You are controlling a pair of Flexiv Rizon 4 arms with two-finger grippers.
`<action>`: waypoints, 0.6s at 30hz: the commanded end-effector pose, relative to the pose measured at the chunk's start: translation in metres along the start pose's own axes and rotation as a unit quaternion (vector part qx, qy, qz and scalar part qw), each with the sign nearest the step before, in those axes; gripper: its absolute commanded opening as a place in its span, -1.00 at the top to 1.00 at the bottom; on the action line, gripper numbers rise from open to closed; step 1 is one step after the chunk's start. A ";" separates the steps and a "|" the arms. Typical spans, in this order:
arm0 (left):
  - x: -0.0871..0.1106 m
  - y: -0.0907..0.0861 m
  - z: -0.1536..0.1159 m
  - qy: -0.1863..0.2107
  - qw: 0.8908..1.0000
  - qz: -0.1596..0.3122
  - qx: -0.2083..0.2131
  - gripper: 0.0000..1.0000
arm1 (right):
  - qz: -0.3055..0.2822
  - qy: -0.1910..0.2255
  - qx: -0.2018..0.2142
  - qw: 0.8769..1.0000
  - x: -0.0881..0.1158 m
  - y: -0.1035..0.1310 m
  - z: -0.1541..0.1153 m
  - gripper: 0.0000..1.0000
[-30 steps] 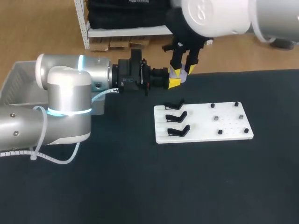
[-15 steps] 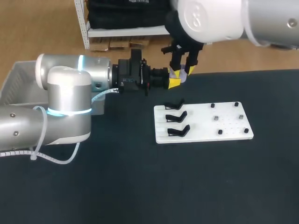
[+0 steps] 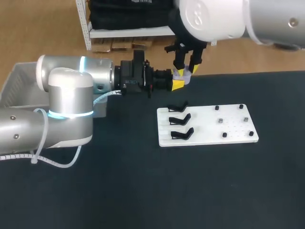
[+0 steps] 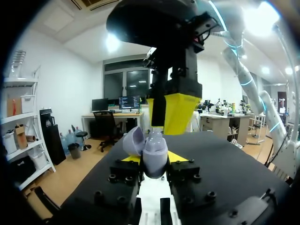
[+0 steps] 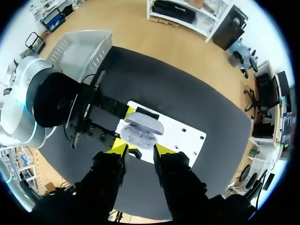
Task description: Pick up each earbud case from the left stands, insert the matching earbuds, close the lid, and place the case in the box.
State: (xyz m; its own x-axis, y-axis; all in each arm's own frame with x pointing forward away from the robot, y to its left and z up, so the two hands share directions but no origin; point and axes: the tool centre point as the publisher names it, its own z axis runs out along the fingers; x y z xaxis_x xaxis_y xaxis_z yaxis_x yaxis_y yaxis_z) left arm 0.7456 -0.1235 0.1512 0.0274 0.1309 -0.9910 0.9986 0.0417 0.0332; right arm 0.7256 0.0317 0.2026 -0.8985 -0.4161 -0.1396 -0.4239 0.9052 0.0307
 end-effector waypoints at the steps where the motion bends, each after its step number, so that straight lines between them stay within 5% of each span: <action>1: 0.001 -0.001 0.000 -0.003 1.000 0.002 -0.002 1.00 | 0.007 -0.019 -0.006 1.000 -0.003 -0.002 -0.013 0.29; 11: 0.001 -0.001 0.000 -0.003 1.000 0.002 -0.002 1.00 | 0.085 -0.109 -0.019 0.990 -0.069 -0.026 -0.001 0.26; 18: 0.001 -0.001 0.000 -0.003 1.000 0.002 -0.002 1.00 | 0.103 -0.088 -0.007 0.991 -0.072 -0.035 0.024 0.26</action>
State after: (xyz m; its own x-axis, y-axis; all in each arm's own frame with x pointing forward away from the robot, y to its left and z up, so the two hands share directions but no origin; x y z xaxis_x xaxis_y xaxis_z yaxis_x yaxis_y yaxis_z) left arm 0.7457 -0.1235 0.1512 0.0274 0.1309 -0.9910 0.9986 0.0418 0.0332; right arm 0.8027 0.0279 0.1906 -0.9284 -0.1987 -0.3139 -0.2380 0.9669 0.0919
